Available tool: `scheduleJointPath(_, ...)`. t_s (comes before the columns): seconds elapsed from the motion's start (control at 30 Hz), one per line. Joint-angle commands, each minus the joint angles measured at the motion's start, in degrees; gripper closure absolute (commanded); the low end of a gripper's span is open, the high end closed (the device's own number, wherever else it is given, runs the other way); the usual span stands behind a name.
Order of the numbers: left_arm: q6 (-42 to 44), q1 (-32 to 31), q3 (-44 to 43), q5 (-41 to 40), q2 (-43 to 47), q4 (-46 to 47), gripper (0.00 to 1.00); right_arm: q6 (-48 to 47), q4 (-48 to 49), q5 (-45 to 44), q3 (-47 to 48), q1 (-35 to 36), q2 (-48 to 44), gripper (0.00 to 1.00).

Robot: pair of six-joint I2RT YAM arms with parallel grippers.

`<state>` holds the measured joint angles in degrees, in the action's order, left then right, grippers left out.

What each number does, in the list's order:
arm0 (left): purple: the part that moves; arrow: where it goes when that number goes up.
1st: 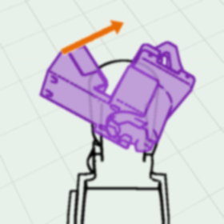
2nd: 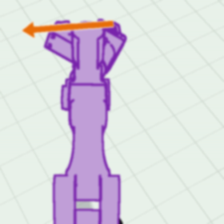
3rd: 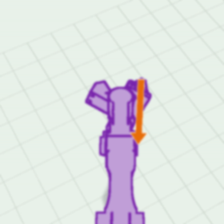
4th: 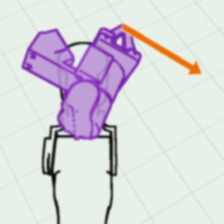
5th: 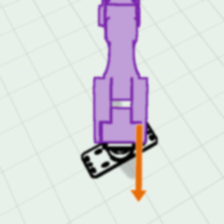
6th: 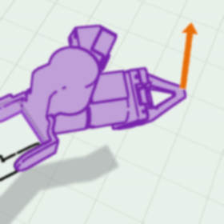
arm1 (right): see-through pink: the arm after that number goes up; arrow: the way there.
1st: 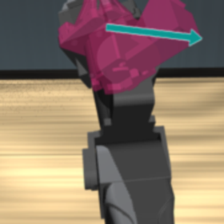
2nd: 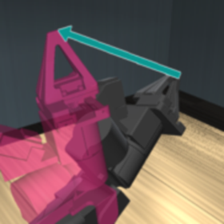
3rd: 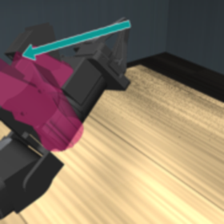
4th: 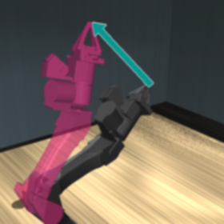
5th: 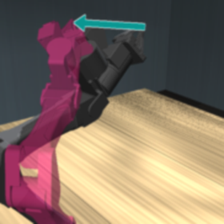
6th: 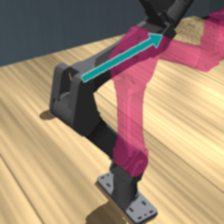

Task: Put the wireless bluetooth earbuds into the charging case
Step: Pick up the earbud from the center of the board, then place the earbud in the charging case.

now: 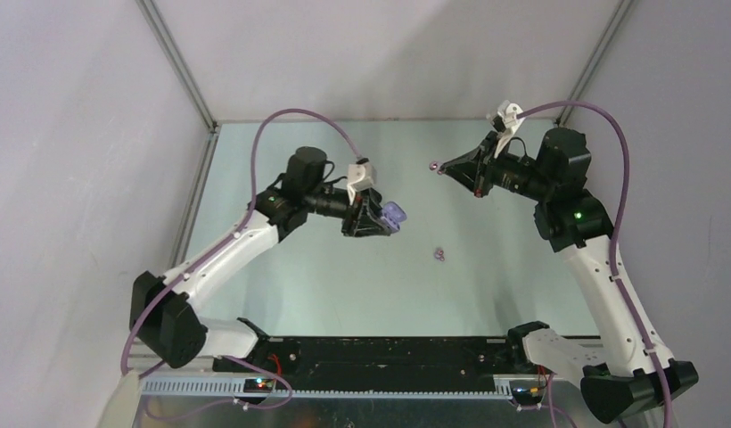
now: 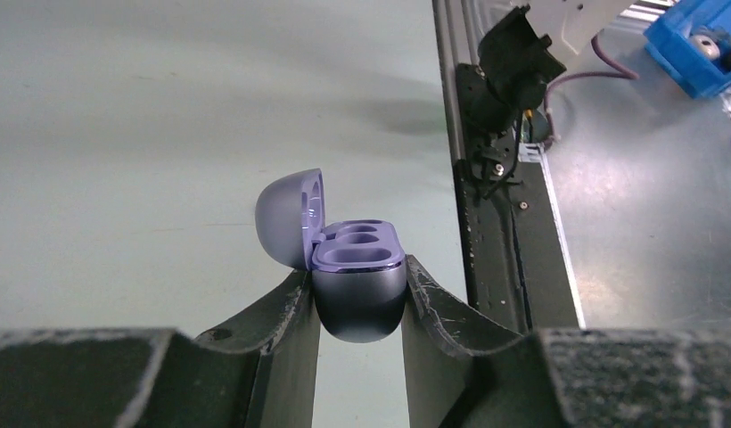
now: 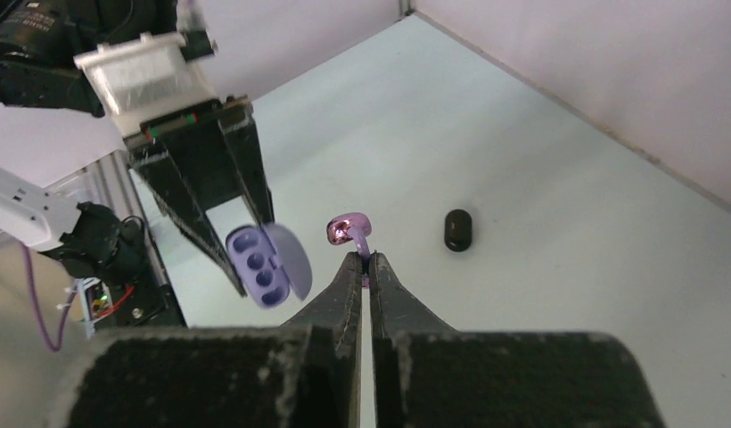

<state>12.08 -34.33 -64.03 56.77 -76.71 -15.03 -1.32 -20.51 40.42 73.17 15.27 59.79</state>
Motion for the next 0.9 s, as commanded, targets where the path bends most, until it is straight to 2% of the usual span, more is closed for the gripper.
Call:
scheduleJointPath(0.0,0.24,3.17,0.49,2.67,6.39,4.26,1.0,1.05,0.04,3.11,3.09,1.39,0.86,0.96)
scheduleJointPath(0.23,10.27,7.27,-1.18,3.15,10.73,-4.37,1.0,2.3,-1.91,5.71,6.51,3.36,1.63,0.95)
scheduleJointPath(0.33,11.24,8.21,-1.17,3.69,12.42,-4.16,1.0,1.56,-4.5,4.92,8.57,5.12,1.79,0.95)
scheduleJointPath(0.4,8.12,9.02,0.18,4.48,12.79,-0.75,1.0,-0.55,-6.41,4.5,10.23,6.99,1.88,0.95)
scheduleJointPath(0.47,1.15,9.61,3.63,6.19,13.14,8.28,1.0,-2.45,-8.44,4.38,11.83,8.26,2.03,0.95)
scheduleJointPath(0.6,-18.08,9.79,13.78,8.5,12.95,39.84,1.0,-6.02,-11.85,4.88,14.02,10.76,2.13,0.95)
scheduleJointPath(0.63,-23.93,9.8,15.39,8.46,12.63,44.7,1.0,-6.78,-12.19,5.03,14.11,11.11,2.05,0.95)
scheduleJointPath(0.67,-26.26,9.78,18.47,8.36,12.41,53.3,1.0,-7.12,-12.58,5.37,13.98,11.91,1.94,0.95)
scheduleJointPath(0.73,-32.62,9.72,22.12,7.74,11.66,64.71,1.0,-8.12,-13.11,5.74,12.88,13.19,1.68,0.94)
scheduleJointPath(0.8,-37.63,9.67,24.68,6.87,10.99,73.18,1.0,-9.79,-13.95,5.64,11.97,14.72,1.46,0.94)
scheduleJointPath(0.87,-40.1,9.52,26.12,5.81,10.67,77.14,1.0,-11.34,-14.66,5.27,11.2,16.06,1.51,0.94)
